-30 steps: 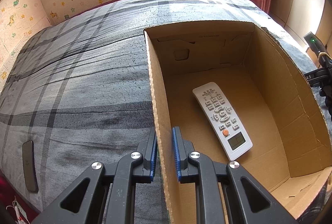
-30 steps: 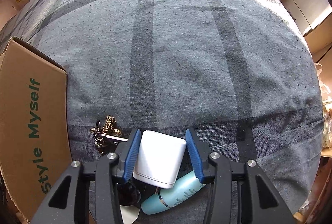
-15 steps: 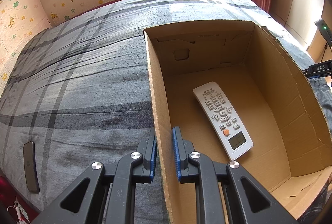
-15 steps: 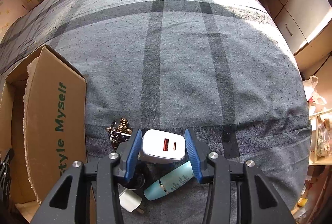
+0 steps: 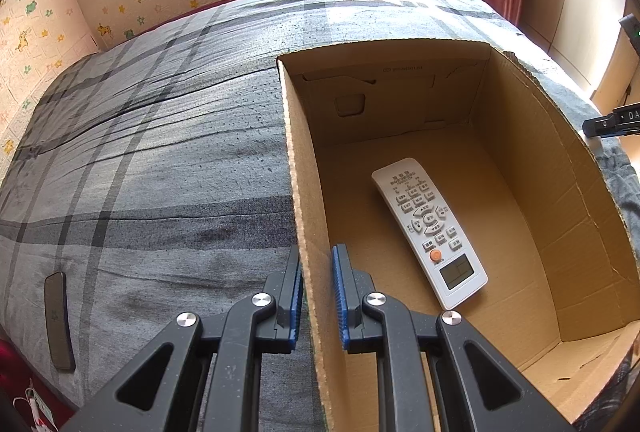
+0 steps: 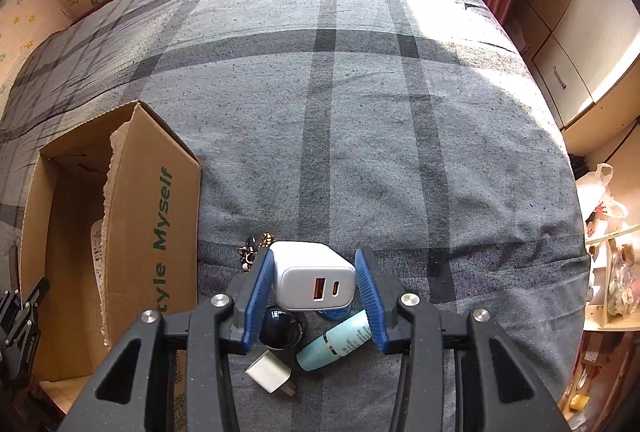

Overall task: Organize rigid objects
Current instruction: 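Lift the white charger with the right gripper and carry it over the box, then lower the charger beside the remote in the box and open the right gripper, then move the right gripper out of the box over the light-blue tube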

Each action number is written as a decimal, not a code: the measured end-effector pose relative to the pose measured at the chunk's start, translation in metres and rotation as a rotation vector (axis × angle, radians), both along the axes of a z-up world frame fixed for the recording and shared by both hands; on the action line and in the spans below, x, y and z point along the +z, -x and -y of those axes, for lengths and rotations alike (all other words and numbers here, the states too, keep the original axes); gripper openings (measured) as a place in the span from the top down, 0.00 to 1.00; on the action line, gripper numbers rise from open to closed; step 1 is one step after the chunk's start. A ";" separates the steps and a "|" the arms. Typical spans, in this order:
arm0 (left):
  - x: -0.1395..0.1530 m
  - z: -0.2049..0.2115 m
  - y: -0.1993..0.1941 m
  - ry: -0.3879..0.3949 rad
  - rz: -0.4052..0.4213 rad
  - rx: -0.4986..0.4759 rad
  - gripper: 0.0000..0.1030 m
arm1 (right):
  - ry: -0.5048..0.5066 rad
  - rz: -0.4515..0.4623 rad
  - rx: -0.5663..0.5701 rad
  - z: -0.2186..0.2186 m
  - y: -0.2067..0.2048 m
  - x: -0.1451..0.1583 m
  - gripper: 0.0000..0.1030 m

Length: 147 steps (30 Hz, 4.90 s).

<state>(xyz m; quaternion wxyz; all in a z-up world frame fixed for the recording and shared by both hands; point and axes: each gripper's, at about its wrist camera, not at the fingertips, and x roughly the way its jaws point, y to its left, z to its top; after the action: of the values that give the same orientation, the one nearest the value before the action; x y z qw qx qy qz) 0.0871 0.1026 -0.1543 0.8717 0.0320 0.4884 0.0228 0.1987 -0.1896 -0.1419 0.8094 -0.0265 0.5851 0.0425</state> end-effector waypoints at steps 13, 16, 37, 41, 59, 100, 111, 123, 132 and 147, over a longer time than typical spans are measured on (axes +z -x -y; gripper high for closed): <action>0.000 0.000 0.000 0.001 0.000 0.001 0.85 | -0.025 0.088 0.135 -0.052 0.005 0.067 0.56; 0.000 0.000 0.000 0.001 0.001 0.000 0.85 | -0.034 0.108 0.169 -0.069 0.006 0.081 0.56; -0.001 0.001 0.000 0.001 0.000 0.000 0.85 | -0.049 0.082 0.346 -0.168 0.013 0.071 0.56; -0.002 0.001 0.000 0.002 0.000 0.000 0.85 | -0.033 0.060 0.355 -0.179 0.013 0.056 0.56; -0.002 -0.001 0.001 0.008 0.001 0.001 0.85 | 0.074 -0.030 0.313 -0.202 -0.008 -0.018 0.56; -0.001 0.001 -0.001 -0.007 -0.003 0.000 0.85 | 0.000 -0.038 0.343 -0.202 0.014 0.015 0.38; -0.001 0.003 -0.001 -0.019 -0.005 0.000 0.85 | 0.015 0.046 0.293 -0.169 0.028 0.044 0.21; -0.001 0.004 -0.001 -0.017 -0.006 0.001 0.85 | -0.003 0.116 0.201 -0.112 0.037 0.074 0.00; -0.001 0.003 -0.001 -0.017 -0.006 0.001 0.85 | -0.004 0.131 0.086 -0.063 0.038 0.078 0.00; -0.002 0.003 0.000 -0.013 -0.004 0.000 0.85 | 0.086 0.102 -0.120 0.012 0.042 0.038 0.00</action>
<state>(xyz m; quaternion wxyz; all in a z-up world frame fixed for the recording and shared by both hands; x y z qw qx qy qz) 0.0875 0.0999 -0.1559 0.8706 0.0379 0.4898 0.0260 0.1566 -0.2013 -0.1043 0.8373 -0.0284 0.5450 -0.0326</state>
